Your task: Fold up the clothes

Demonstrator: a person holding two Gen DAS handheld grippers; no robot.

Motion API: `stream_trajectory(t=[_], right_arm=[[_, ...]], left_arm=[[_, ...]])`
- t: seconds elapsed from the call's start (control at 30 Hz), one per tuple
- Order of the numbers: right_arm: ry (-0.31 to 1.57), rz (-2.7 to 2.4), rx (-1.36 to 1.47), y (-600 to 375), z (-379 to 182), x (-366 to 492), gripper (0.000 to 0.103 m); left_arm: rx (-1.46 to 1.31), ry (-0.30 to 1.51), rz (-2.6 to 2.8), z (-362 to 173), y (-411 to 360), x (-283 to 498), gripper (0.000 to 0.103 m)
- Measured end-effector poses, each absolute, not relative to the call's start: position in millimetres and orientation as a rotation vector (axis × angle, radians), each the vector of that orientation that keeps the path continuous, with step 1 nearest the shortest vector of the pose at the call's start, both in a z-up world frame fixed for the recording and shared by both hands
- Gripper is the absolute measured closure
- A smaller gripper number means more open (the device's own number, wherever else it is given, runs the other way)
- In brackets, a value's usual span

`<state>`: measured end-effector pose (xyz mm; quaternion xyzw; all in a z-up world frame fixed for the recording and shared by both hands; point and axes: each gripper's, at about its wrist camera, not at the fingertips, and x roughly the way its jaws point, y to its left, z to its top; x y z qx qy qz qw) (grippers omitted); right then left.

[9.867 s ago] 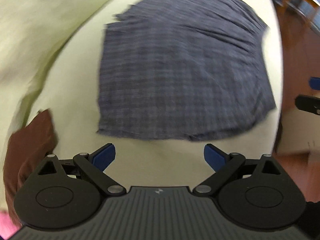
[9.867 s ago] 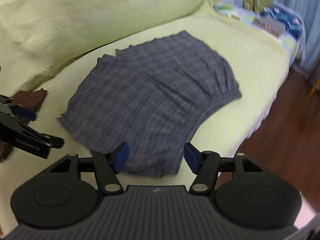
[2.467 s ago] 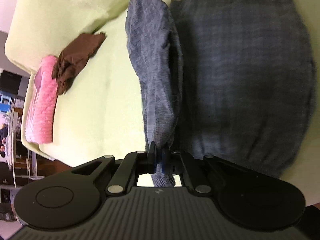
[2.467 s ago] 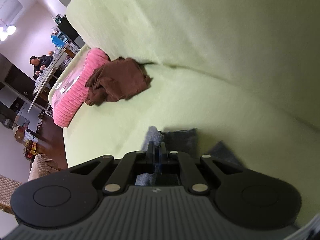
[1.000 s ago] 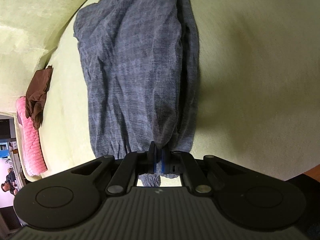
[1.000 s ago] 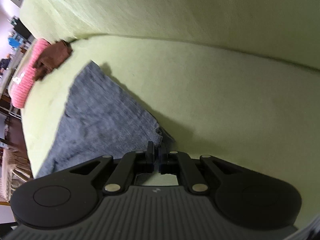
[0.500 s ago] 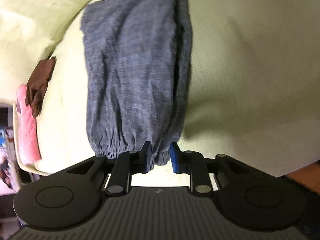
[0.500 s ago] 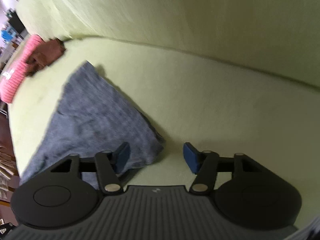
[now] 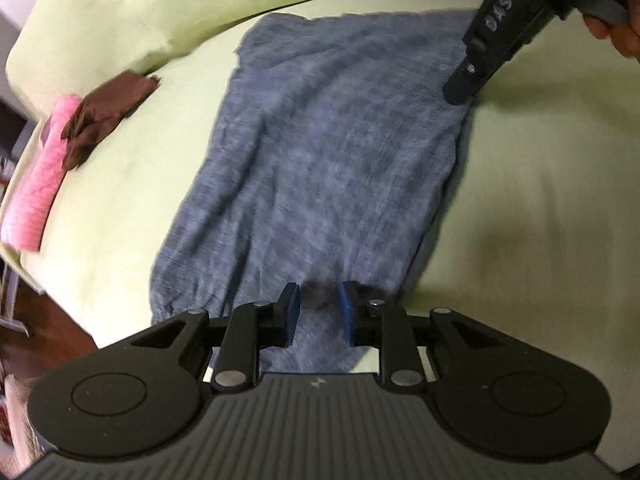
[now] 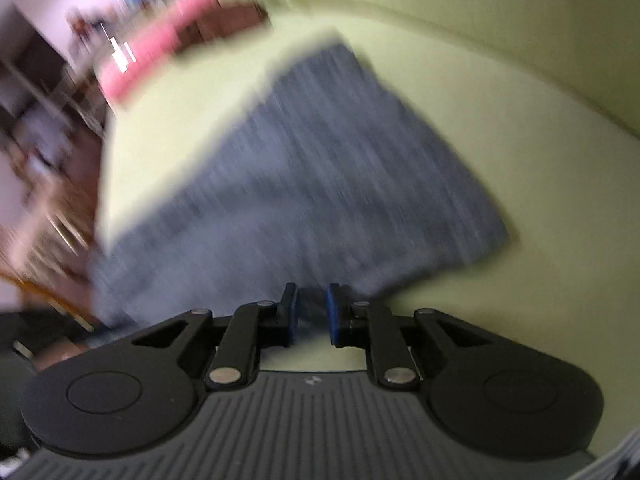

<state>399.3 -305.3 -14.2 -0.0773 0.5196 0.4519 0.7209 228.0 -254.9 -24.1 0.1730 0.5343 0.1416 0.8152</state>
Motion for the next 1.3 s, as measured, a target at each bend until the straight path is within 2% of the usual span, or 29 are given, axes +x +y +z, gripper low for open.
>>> stream_trajectory(t=[0.1,0.3,0.5,0.7,0.9,0.93,0.97,1.0,1.03,1.2,1.3], right_arm=[[1.128,1.009,-0.17,-304.3,-2.7,401.4,0.09],[0.944,1.083,-0.126,-283.3,32.8,415.2,0.09],[0.815,1.147,-0.22,-228.1,41.4,451.1,0.09],[0.688,1.288,-0.473,-149.6,50.9,494.3,0.089],[0.599,1.463,-0.842,-82.4,36.7,503.8,0.069],[0.608,1.479,-0.88,-77.7,31.4,503.5,0.069],[0.63,1.495,-0.913,-72.6,24.4,504.3,0.069],[0.653,1.51,-0.938,-68.6,18.4,505.4,0.077],[0.686,1.525,-0.942,-66.6,14.1,507.5,0.1],[0.772,1.501,-0.787,-48.4,-5.3,520.2,0.101],[0.781,1.44,-0.675,-40.8,-14.7,524.4,0.101]], left_arm=[[0.332,1.102,0.284,-6.4,-249.3,220.3,0.075],[0.357,0.989,0.341,24.1,-225.2,229.9,0.075],[0.363,0.966,0.409,14.5,-191.3,260.9,0.073],[0.345,1.016,0.443,-3.1,-166.7,262.3,0.073],[0.312,1.06,0.441,-19.7,-151.0,257.6,0.072],[0.3,1.063,0.434,-21.7,-148.1,256.9,0.07],[0.29,1.064,0.43,-23.3,-145.9,256.3,0.069],[0.285,1.063,0.427,-24.3,-144.4,255.9,0.068],[0.28,1.062,0.425,-25.3,-143.0,255.6,0.068],[0.259,1.047,0.434,-30.0,-139.0,249.7,0.062],[0.249,1.038,0.453,-31.3,-141.1,240.8,0.062]])
